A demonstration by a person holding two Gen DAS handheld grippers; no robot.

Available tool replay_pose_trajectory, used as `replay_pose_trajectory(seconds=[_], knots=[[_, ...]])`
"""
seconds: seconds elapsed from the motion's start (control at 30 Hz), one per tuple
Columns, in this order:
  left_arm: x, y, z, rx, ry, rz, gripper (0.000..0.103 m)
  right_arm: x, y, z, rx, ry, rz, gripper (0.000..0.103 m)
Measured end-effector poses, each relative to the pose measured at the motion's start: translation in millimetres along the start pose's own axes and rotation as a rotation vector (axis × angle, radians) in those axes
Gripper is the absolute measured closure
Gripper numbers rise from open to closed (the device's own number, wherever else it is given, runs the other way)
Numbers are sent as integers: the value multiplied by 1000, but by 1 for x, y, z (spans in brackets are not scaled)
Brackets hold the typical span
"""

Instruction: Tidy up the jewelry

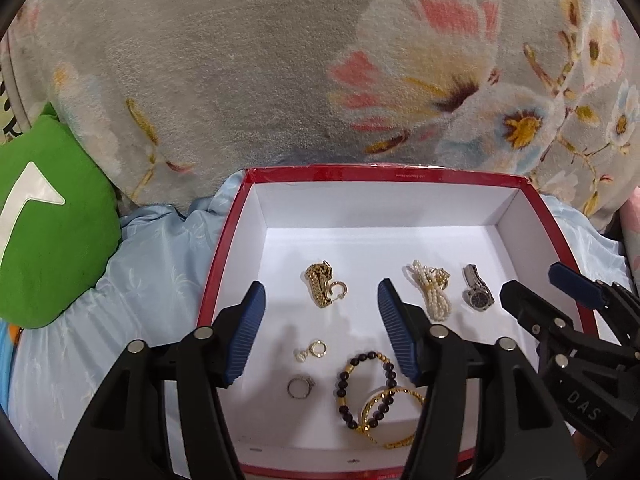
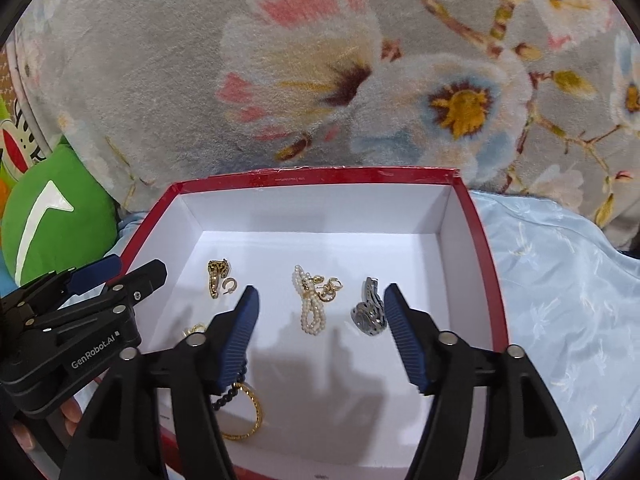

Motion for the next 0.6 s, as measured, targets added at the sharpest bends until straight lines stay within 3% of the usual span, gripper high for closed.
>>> replay_pose_trajectory(seconds=[0.07,0.13,0.27,0.6], knots=[[-4,1,7,8,-18,-8,41,-3,0,9,-26,-15,3,25],[-8,1,14,18,-30,-17,32,-7,0,16,-46,-22,2,20],[-20,5,26,29,-31,-12,23,-20,2,30,-90,-21,3,17],[-52,26,43,75,19,40,21,-52,14,51,-106,43,-9,17]])
Point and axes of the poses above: each gripper's, at about its wrist camera, not at the fingertips, and z roughly against the way its jaws point, y to its left, x to its top, the point moved 10 cm from there along -z, roughly the way its jaws point, and after that the axes turned 15 degrees about z, right-handed, at the moved point
